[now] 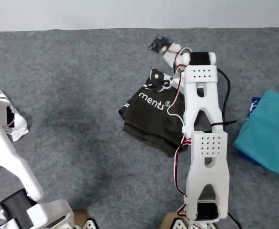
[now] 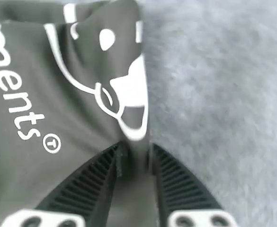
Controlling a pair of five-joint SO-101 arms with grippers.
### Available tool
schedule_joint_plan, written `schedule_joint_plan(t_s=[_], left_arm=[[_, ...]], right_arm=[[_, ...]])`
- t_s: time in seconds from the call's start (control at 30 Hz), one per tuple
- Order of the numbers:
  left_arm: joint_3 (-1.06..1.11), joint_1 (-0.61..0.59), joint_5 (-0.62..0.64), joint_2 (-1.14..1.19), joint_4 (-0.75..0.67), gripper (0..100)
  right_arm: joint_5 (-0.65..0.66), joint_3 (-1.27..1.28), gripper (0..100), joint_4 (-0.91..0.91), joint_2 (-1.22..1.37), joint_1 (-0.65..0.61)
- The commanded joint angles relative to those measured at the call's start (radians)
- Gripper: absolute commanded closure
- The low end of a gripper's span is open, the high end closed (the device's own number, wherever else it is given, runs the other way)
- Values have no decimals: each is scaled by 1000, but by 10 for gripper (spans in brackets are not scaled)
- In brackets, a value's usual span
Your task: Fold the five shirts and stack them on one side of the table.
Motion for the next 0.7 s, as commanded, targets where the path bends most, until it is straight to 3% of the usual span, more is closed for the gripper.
schedule_joint_plan(t_s=[0.0,0.2,0.37,0.53,0.67], left_arm=[[-12,-5,-25,-40,5,971],[-12,21,-23,-40,5,971],[-12,109,-23,-40,3,971],[-13,133,-18,-40,-3,971],[-13,63,-17,-40,-3,971]], right_arm=[[-138,-155,778,94,-16,-4],[-250,-298,771,251,-18,-19],[-365,-319,772,255,-67,-25],[-450,-109,772,255,-219,-113],[-505,166,772,252,-386,-223]])
